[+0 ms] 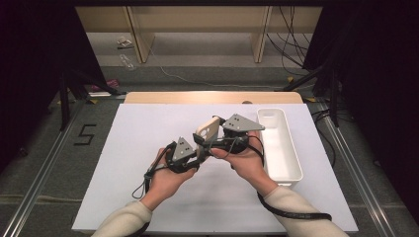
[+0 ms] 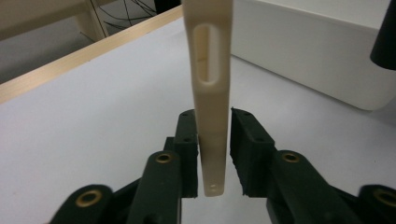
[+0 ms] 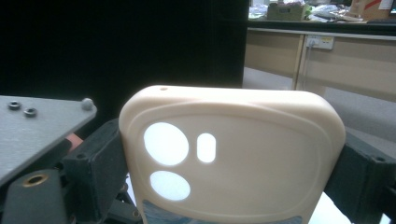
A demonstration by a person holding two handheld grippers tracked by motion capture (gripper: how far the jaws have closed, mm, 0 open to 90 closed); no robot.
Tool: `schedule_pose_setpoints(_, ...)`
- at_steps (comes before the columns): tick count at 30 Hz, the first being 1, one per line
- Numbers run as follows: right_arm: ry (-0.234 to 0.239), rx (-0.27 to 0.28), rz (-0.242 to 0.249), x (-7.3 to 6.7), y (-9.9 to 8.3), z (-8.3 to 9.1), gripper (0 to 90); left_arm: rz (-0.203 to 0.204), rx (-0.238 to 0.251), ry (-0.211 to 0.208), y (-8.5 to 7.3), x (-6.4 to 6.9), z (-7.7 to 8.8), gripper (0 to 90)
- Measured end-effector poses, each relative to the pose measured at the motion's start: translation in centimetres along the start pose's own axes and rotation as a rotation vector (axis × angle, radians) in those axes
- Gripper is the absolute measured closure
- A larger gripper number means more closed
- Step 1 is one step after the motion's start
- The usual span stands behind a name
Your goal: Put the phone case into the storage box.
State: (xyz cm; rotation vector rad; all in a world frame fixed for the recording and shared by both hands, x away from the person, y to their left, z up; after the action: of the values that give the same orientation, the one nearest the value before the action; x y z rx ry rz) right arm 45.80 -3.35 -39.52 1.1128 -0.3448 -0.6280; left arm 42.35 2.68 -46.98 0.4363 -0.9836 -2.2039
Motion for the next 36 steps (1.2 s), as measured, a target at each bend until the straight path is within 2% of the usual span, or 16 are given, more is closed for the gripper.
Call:
schedule_pose_setpoints(3, -0.001, 0.003, 0.003, 0.0, 0.1, 0.1, 12.4, -0.007, 0.017, -0.014, 0.1, 0.3, 0.1, 62.0)
schedule_pose_setpoints(7, -0.005, 0.005, 0.000, 0.2, 0.2, 0.2, 12.4, -0.028, 0.009, -0.016, 0.0, 0.5, 0.3, 46.8)
schedule_pose_setpoints(15, -0.008, 0.008, -0.001, 0.4, 0.3, 0.3, 12.4, -0.059, -0.044, -0.027, -0.7, 0.9, 0.4, 17.0)
schedule_pose_setpoints(21, -0.012, 0.014, -0.005, 0.6, 0.5, 0.5, 12.4, -0.084, -0.065, -0.028, -1.3, 1.1, 0.7, 7.0)
schedule_pose_setpoints(25, -0.014, 0.017, -0.004, 0.7, 0.6, 0.6, 12.4, -0.091, -0.060, -0.033, -1.7, 1.2, 1.0, 3.8)
schedule_pose_setpoints(36, -0.021, 0.027, -0.013, 1.2, 0.9, 1.0, 12.4, -0.125, -0.068, -0.012, -3.0, 0.1, 2.3, 2.2)
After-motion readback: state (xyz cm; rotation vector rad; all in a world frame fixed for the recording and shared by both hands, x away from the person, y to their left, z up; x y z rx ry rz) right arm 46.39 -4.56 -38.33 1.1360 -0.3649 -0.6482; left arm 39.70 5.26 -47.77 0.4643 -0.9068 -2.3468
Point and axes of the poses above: each handheld gripper's, and its own axes: z roughly backward along the jaws, y roughly out of its top, x roughly to its right, the point moved 9 cm from there along -z, roughly forward along the jaws, and after that the axes turned 13 degrees about -x, right-handed, at the moved point
